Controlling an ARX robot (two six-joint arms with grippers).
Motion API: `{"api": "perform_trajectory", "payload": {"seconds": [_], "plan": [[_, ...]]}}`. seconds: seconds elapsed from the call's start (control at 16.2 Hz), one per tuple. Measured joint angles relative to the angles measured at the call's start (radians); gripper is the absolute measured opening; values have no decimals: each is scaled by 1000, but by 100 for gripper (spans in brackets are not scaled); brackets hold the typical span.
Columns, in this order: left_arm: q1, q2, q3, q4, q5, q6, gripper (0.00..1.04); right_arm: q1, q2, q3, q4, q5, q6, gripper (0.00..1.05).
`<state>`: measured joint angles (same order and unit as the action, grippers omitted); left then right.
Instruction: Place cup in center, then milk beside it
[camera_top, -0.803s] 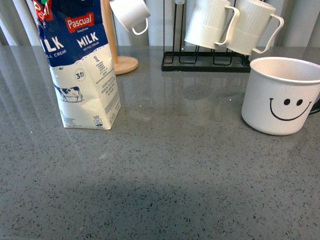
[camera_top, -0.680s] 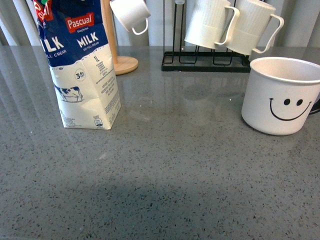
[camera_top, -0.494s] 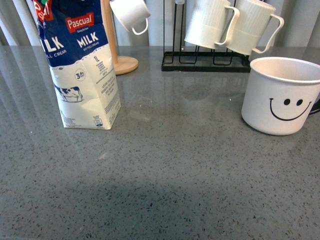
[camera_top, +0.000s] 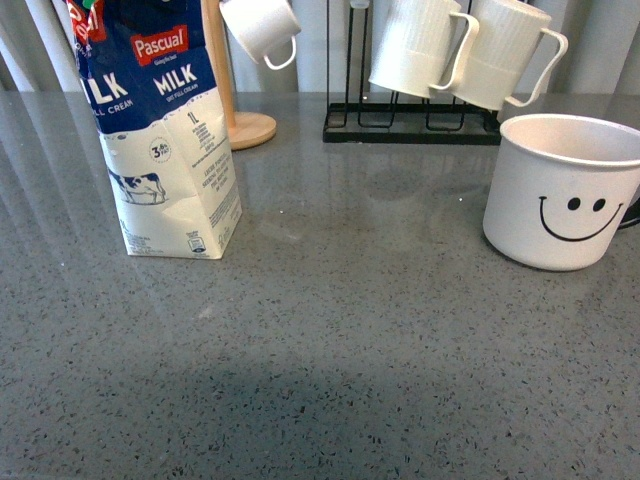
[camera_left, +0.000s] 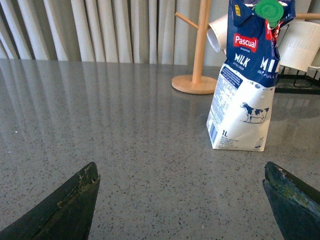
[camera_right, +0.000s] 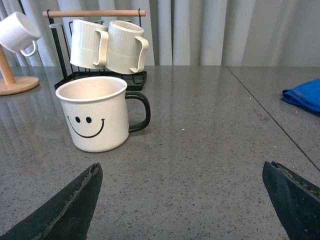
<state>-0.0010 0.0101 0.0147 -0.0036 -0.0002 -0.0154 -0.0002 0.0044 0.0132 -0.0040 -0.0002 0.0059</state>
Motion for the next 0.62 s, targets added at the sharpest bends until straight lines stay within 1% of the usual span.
{"api": "perform_trajectory", "payload": {"seconds": [0.62], "plan": [[0, 0, 0, 0, 0, 0, 98, 0, 0, 0, 0, 0, 0, 98]]}}
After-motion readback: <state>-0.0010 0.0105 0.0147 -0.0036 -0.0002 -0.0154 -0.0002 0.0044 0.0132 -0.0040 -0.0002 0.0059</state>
